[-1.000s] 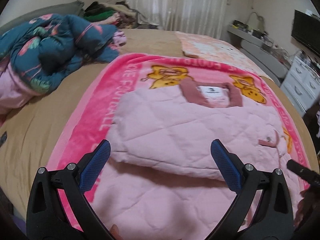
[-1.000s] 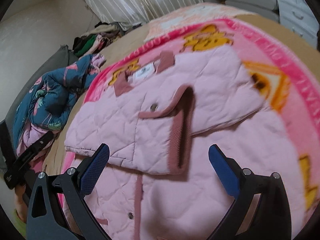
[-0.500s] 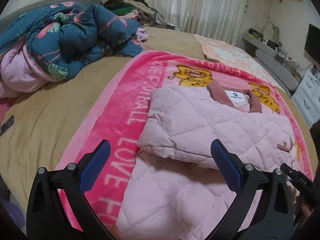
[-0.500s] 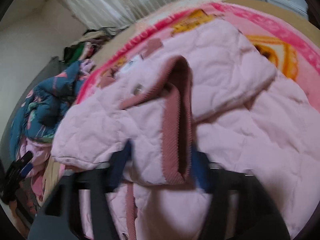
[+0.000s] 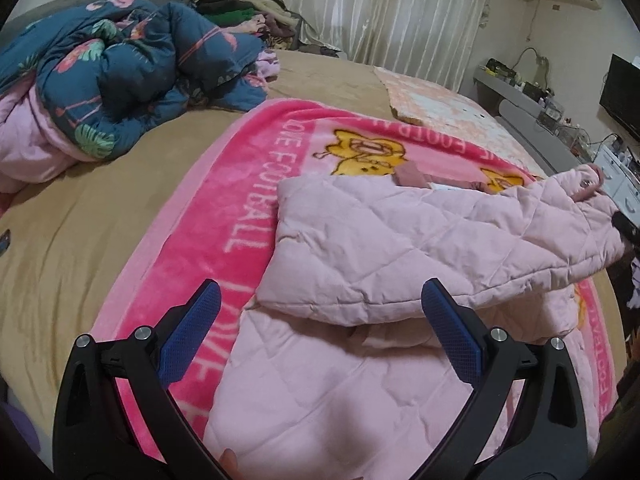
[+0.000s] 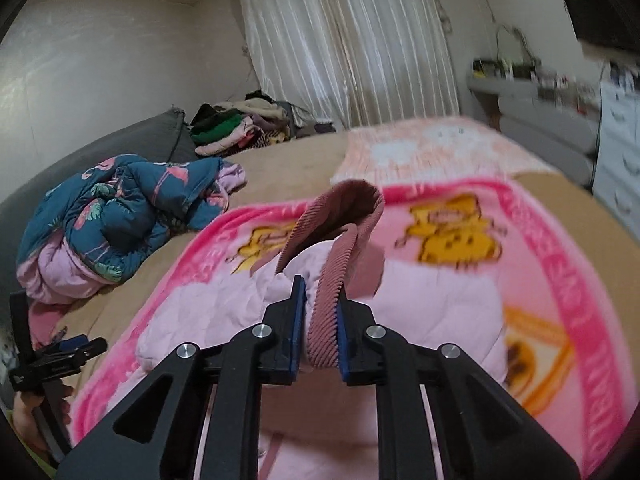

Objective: Fold large clothes

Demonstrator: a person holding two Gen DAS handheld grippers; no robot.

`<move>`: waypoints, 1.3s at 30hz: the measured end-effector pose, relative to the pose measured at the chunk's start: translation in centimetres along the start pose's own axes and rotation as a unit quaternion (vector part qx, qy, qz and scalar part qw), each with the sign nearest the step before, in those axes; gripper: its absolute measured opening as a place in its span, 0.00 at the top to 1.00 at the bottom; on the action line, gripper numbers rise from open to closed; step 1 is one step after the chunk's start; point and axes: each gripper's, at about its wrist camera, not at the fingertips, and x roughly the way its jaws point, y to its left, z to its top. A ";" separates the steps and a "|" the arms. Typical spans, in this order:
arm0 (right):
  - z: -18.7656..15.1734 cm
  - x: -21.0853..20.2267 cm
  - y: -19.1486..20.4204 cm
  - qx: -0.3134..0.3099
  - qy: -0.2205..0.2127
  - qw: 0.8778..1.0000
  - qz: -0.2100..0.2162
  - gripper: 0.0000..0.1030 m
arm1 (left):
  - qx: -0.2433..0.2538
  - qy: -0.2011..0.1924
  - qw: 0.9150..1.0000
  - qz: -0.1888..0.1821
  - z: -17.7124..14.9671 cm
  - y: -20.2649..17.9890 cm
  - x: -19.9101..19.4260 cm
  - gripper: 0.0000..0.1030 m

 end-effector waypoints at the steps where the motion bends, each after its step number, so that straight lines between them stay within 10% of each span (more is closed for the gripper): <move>1: 0.1 0.2 -0.4 -0.002 0.001 1.000 -0.005 0.88 | 0.008 -0.001 1.000 0.000 0.3 -0.5 0.1 0.09; 10: -3.4 2.6 -3.5 0.032 0.053 0.998 -0.035 0.87 | 0.063 0.008 0.998 -0.016 1.6 -5.1 2.3 0.09; 32: -3.8 4.2 -0.3 0.017 0.095 0.995 -0.018 0.23 | 0.122 0.127 0.984 -0.034 0.0 -9.6 11.4 0.08; 39: -3.0 7.7 0.8 -0.001 0.130 0.991 -0.016 0.20 | 0.112 0.134 0.984 -0.039 -1.2 -8.7 13.0 0.08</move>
